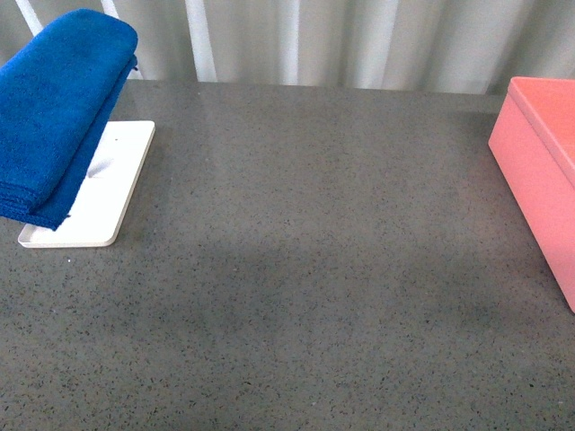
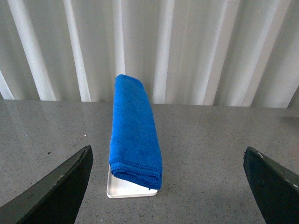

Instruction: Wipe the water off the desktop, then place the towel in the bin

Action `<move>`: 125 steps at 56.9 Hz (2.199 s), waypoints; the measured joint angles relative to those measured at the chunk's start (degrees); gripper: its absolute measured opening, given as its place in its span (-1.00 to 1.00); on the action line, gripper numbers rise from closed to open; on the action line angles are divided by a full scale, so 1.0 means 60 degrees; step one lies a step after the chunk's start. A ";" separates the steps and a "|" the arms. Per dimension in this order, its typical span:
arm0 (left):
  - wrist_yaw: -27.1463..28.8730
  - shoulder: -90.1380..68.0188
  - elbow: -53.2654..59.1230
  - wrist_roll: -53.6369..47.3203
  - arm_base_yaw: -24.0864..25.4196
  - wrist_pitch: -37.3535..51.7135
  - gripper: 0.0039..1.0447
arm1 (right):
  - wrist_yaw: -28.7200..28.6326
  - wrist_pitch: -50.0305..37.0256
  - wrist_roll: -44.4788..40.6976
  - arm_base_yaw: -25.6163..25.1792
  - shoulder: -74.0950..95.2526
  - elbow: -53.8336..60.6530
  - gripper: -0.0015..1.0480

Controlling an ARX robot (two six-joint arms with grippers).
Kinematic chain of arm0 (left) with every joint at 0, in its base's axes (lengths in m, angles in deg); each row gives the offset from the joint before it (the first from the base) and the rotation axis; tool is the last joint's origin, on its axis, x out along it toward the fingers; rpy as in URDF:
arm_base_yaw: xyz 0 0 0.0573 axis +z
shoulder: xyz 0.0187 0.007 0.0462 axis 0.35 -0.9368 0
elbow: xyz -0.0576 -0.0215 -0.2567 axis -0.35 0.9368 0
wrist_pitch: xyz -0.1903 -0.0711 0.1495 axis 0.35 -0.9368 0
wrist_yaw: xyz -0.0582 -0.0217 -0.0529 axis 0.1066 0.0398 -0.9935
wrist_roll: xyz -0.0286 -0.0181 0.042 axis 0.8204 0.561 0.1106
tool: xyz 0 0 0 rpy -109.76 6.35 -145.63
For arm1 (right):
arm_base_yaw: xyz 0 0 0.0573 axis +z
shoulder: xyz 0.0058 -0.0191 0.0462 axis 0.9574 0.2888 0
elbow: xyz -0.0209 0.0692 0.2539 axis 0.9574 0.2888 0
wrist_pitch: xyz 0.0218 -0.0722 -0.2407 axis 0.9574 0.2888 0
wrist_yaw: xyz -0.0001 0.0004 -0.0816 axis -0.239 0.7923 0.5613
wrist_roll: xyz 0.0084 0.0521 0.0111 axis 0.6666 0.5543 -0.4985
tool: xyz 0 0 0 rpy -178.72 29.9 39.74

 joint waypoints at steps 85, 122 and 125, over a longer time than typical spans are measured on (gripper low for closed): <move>0.0000 0.0000 0.0000 0.0000 0.0000 0.0000 0.88 | 0.0000 0.0000 0.0000 0.0000 0.0000 0.0000 0.86; -0.2025 -1.2134 -0.5457 0.0565 0.0973 0.3745 0.88 | 0.0000 0.0000 0.0000 0.0004 -0.0004 0.0000 0.86; -0.2116 -1.3446 -0.6379 -0.0033 0.0907 0.3166 0.88 | 0.0000 0.0000 0.0000 0.0004 -0.0004 0.0000 0.86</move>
